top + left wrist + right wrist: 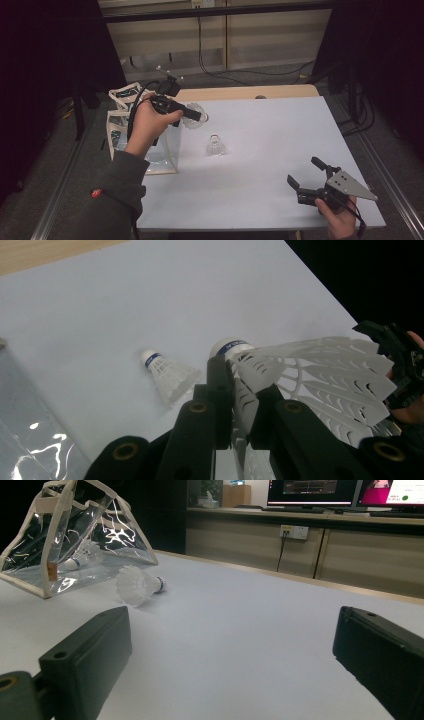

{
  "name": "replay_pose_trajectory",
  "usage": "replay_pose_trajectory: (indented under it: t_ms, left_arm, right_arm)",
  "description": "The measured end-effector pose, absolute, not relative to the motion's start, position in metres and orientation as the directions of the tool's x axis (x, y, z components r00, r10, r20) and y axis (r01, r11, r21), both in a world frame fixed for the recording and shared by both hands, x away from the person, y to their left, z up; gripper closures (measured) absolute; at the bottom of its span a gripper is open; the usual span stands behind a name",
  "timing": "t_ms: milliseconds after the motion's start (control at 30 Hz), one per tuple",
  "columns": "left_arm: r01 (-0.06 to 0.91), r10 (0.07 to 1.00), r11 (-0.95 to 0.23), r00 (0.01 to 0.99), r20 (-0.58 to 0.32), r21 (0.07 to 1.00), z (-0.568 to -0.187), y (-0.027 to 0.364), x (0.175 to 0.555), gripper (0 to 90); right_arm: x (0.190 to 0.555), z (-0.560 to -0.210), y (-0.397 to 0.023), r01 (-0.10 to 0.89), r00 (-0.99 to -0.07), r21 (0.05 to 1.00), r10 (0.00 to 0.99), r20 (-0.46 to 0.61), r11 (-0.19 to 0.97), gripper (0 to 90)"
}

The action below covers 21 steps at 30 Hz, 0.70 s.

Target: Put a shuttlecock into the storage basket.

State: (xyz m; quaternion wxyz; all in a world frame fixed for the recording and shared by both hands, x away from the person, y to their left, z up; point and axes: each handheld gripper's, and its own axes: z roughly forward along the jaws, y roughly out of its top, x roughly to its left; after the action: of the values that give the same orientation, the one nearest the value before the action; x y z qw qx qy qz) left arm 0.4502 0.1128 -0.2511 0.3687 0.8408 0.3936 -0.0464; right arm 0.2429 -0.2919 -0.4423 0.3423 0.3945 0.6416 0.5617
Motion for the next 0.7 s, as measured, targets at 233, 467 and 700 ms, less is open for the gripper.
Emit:
replay_pose_trajectory:
  t_ms: [233,467,700]
  left_arm:
    - [0.703,0.642,-0.404,0.674,-0.367,0.585,-0.249,0.118,0.453,84.1]
    - [0.709,0.653,-0.393,0.663,-0.365,0.586,-0.246,0.125,0.457,84.2]
    - [0.717,0.670,-0.371,0.647,-0.365,0.590,-0.243,0.132,0.460,84.1]
  right_arm:
    - [0.243,-0.442,-0.292,0.121,-0.455,0.991,0.891,0.004,0.057,2.3]
    - [0.243,-0.442,-0.292,0.121,-0.454,0.991,0.891,0.002,0.059,2.3]
    - [0.243,-0.442,-0.292,0.120,-0.454,0.991,0.891,0.004,0.057,2.3]
